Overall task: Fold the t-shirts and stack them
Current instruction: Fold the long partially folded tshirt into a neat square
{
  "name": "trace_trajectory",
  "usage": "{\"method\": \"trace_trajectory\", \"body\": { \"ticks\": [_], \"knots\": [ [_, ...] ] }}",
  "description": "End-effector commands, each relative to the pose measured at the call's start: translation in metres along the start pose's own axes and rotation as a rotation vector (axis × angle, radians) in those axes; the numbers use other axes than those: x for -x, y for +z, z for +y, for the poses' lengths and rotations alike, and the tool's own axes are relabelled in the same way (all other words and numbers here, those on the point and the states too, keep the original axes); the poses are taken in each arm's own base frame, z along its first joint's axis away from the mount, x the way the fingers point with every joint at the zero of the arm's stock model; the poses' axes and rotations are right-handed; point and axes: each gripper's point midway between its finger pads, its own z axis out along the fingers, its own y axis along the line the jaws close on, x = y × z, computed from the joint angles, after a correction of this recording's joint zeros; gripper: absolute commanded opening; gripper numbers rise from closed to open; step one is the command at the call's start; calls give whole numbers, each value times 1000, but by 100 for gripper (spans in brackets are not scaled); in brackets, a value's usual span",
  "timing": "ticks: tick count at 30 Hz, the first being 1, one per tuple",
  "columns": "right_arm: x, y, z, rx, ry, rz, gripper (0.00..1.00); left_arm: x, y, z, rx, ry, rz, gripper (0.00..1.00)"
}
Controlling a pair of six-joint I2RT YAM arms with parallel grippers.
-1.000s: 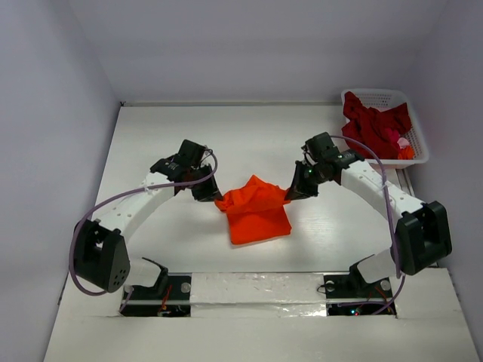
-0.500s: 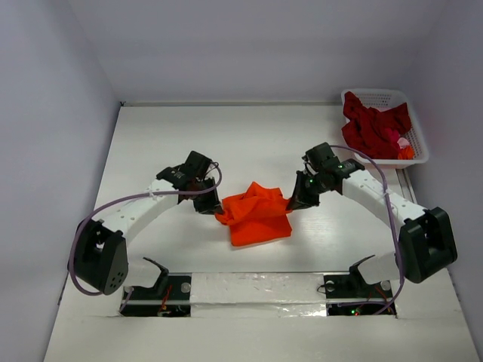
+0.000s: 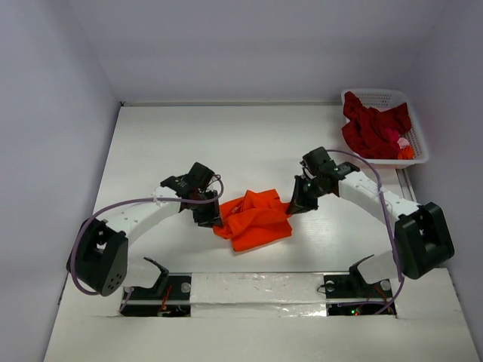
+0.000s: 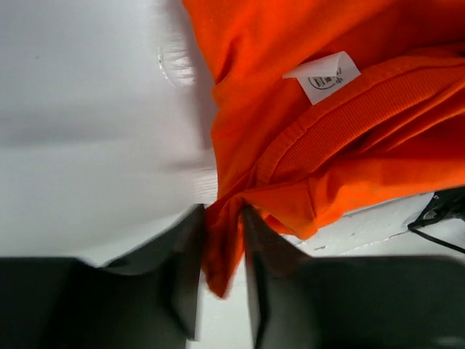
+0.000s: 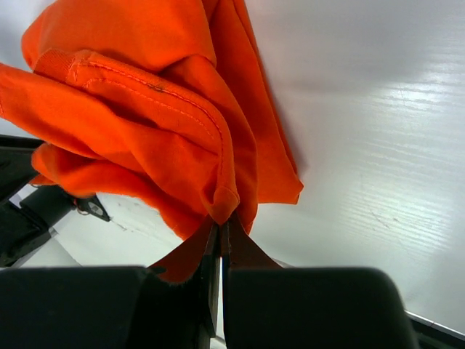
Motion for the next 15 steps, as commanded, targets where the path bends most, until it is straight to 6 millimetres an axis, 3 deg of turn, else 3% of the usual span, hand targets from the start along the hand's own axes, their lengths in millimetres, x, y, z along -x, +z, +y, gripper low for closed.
{"method": "trace_trajectory", "body": {
  "ticks": [1,3,7,10,15],
  "knots": [
    [5,7,3,6,-32,-22,0,2,-2,-7,-15,33,-23,25],
    [6,11,-1,-12,-27,-21,0,3,-1,-8,-5,46,-23,43],
    [5,21,-8,-33,-10,-7,0,-1,2,-11,7,81,-13,59],
    [3,25,-9,-46,-11,1,0,-9,3,-12,27,118,5,63],
    [3,28,-17,-90,-10,16,1,-22,-5,4,86,146,30,64]
  ]
}}
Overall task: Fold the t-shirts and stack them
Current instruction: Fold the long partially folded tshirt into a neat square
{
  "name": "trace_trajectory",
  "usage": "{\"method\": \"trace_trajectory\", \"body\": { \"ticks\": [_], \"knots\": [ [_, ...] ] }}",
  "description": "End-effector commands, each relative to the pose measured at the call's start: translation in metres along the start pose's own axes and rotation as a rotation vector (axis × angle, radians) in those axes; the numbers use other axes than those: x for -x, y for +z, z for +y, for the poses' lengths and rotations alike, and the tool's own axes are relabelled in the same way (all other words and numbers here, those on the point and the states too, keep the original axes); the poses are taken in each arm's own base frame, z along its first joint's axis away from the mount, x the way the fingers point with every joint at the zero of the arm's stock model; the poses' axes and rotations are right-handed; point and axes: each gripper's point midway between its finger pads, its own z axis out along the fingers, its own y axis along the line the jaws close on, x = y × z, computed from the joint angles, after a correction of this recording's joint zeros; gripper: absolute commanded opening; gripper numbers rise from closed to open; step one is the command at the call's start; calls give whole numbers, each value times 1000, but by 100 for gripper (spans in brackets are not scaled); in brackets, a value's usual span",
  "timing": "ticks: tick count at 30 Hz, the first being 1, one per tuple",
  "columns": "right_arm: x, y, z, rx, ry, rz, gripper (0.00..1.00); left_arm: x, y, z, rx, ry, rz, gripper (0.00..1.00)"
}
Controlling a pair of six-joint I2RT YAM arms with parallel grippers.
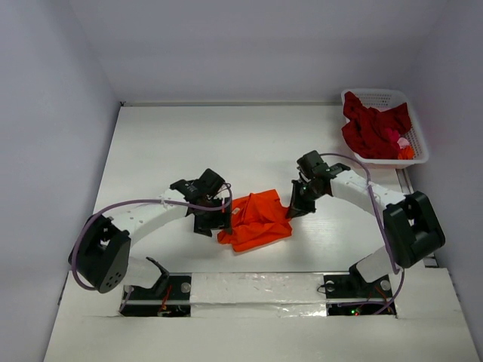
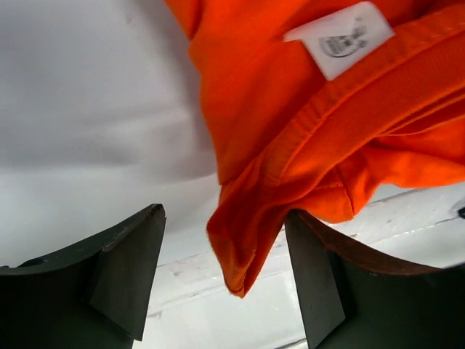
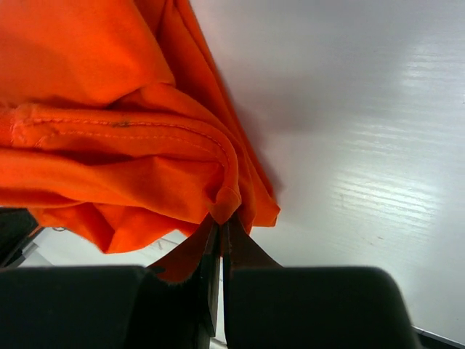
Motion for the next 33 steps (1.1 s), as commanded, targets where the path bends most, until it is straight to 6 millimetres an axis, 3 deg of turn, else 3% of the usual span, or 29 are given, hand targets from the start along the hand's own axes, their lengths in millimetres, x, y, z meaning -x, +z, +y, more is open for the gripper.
{"method": "trace_trajectory", "body": {
  "ticks": [1,2,5,9,11,14,17,18,21,22,24,29,33],
  "knots": [
    [4,2,-2,-30,-19,-18,6,-4,-15,12,56,36,-6,63],
    [2,1,-1,-37,-29,-16,20,-9,-19,15,70,36,6,63],
    [6,-14,-1,-60,-35,-58,39,-8,-42,18,86,24,-41,56],
    [17,-50,11,-72,-60,-159,58,20,-96,-9,-19,-24,-252,48],
    [21,-68,24,-46,-75,-202,64,32,-108,-16,-33,-51,-310,48],
    [31,-87,36,-33,-70,-258,65,46,-118,-27,-65,-66,-362,49],
    [36,-100,47,-27,-96,-300,65,55,-118,-36,-96,-66,-384,51],
    [42,-101,57,-15,-112,-310,65,55,-107,-34,-81,-68,-362,52],
    [48,-89,75,-15,-174,-289,65,58,-77,-30,-44,-68,-312,52],
    [50,-71,75,-44,-183,-249,64,60,-73,-32,-46,-71,-312,52],
    [48,-58,88,-40,-225,-229,63,69,-66,-36,-61,-82,-335,52],
    [47,-25,111,-27,-260,-156,62,78,-58,-32,-22,-109,-345,52],
    [47,-17,121,-26,-280,-141,62,75,-59,-34,-39,-119,-345,52]
  ]
}}
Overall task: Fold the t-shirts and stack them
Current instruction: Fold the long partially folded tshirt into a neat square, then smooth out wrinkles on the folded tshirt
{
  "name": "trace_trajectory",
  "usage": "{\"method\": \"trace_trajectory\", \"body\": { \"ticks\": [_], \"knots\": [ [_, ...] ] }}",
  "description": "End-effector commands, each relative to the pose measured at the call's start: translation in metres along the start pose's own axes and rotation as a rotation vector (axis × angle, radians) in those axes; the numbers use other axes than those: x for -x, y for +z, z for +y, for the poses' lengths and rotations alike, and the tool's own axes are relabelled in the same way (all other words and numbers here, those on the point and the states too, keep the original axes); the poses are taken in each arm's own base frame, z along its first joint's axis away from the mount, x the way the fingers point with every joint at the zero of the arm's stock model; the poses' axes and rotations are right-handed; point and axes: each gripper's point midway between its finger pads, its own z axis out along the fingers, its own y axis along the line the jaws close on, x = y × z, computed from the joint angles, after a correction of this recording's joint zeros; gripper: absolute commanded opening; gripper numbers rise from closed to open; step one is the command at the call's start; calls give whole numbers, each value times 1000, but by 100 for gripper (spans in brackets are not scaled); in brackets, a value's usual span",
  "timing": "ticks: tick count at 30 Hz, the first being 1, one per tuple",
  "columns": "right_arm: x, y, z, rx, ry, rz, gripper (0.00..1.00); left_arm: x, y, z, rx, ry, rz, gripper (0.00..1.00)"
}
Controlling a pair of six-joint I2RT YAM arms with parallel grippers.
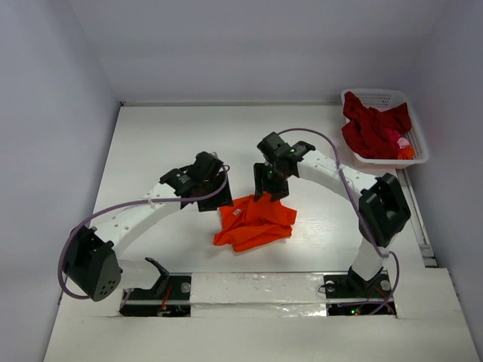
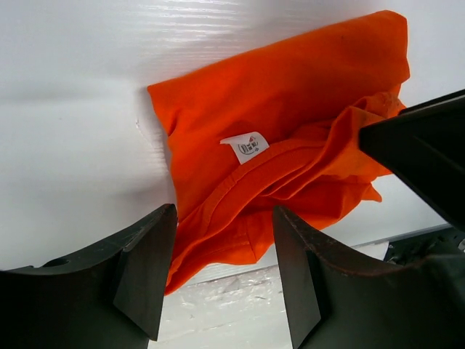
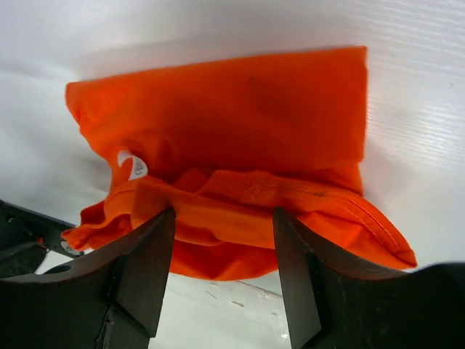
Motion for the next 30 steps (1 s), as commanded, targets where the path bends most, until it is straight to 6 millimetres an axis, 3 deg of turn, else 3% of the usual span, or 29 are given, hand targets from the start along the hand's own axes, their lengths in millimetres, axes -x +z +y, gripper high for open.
{"method": "trace_trajectory", "body": {
  "ticks": [1,11,18,23,30],
  "knots": [
    [20,-19,28,73,-49,-70,62,7,-5,-5,-25,-17,-44,52],
    [36,-37,49,86,-77,-109,61,-2,1,2,-9,-14,-18,52],
    [19,-17,55,69,-118,-52,61,-2,3,4,1,-14,-15,52],
    [8,-3,44,42,-110,-23,61,-1,2,6,3,-22,-18,52],
    [4,1,41,27,-104,-26,55,0,-1,4,-6,-20,-22,52]
  ]
}}
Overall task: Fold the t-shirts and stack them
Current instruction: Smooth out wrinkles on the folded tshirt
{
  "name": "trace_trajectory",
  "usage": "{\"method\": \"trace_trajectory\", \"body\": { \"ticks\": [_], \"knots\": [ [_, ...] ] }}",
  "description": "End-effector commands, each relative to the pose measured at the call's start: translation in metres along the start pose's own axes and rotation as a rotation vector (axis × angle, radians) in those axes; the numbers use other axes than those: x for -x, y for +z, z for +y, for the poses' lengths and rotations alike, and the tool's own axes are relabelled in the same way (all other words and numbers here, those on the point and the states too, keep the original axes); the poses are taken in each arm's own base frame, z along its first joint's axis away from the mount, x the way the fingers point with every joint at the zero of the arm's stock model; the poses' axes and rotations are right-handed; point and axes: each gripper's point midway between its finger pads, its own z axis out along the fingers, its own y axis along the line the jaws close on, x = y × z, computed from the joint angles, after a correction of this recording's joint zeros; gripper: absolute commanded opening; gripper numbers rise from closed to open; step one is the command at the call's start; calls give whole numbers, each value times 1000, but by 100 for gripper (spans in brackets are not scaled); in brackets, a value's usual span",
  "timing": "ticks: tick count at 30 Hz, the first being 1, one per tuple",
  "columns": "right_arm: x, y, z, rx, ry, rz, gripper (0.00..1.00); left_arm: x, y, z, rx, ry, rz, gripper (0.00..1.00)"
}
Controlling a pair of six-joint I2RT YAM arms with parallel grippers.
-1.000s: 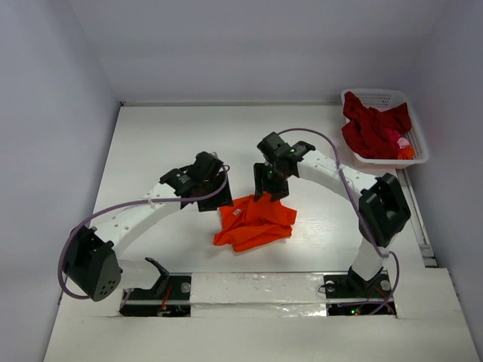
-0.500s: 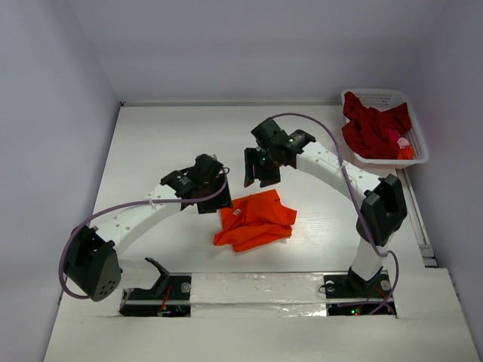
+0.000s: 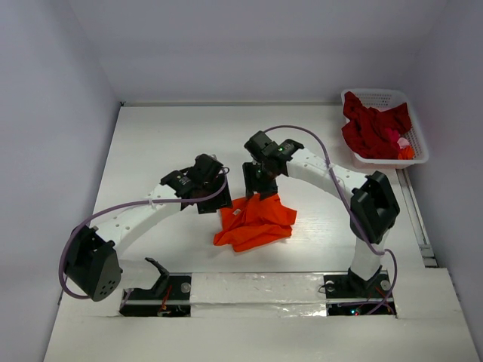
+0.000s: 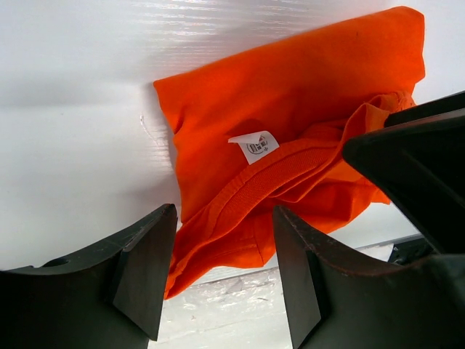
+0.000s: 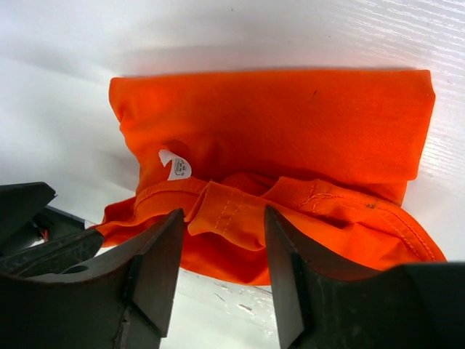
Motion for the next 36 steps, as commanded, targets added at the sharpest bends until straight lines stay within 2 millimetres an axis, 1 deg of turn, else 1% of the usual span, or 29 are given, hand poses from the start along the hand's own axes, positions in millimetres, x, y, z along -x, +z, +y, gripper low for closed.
{"method": "trace_trajectory", "body": {
  "ticks": [1,4,7,8,10,11,14,15,16,17,18,19,20,22,23,24,26,28,29,31,33,35,36],
  "knots": [
    [3,-3,3,3,-9,-31,53,5,-8,0,-16,-6,-30,52],
    [2,-1,3,3,-5,-25,47,5,-9,0,-15,-6,-31,53],
    [1,2,2,2,-5,-20,27,4,-10,1,-15,-6,-31,53],
    [2,1,3,2,-3,-22,18,4,-10,1,-15,-6,-31,53],
    [2,0,3,3,-4,-23,10,5,-10,4,-7,-14,-35,53],
    [1,0,2,2,-3,-22,0,5,-10,4,-8,-16,-36,53],
    [0,-5,2,1,-1,-26,0,5,-10,5,-4,-14,-38,53],
    [-3,-6,0,-1,0,-23,0,8,-10,7,3,-19,-42,53],
    [-3,-14,1,6,-2,-32,0,11,-10,10,17,-24,-50,53],
    [-4,-18,0,5,-2,-37,0,12,-10,11,23,-15,-49,53],
    [-8,-20,-3,-2,-2,-32,0,16,-10,12,28,-21,-54,53],
    [-10,-30,-3,4,-2,-45,0,21,-9,13,33,-25,-56,53],
    [-10,-34,-3,8,-3,-53,0,21,-9,13,33,-26,-56,53],
    [-16,-41,-6,8,-1,-48,0,27,-10,12,33,-26,-64,53],
    [-18,-49,-6,16,-3,-61,0,30,-11,12,34,-30,-69,53],
    [-21,-52,-9,10,-2,-58,0,33,-12,11,30,-23,-74,53],
    [-28,-56,-13,7,-6,-54,0,39,-14,14,37,-33,-84,53],
    [-38,-57,-15,21,-8,-25,0,43,-16,15,38,-20,-89,53],
    [-47,-53,-20,17,-5,1,0,46,-16,19,45,-27,-91,53],
    [-56,-55,-19,48,-9,18,0,53,-18,27,56,-40,-103,53],
    [-67,-51,-27,34,-13,43,0,60,-20,35,67,-47,-114,53],
    [-74,-51,-30,41,-21,55,0,64,-23,38,69,-45,-121,53],
    [-80,-48,-34,34,-25,72,0,67,-25,39,69,-45,-126,53]
  ]
}}
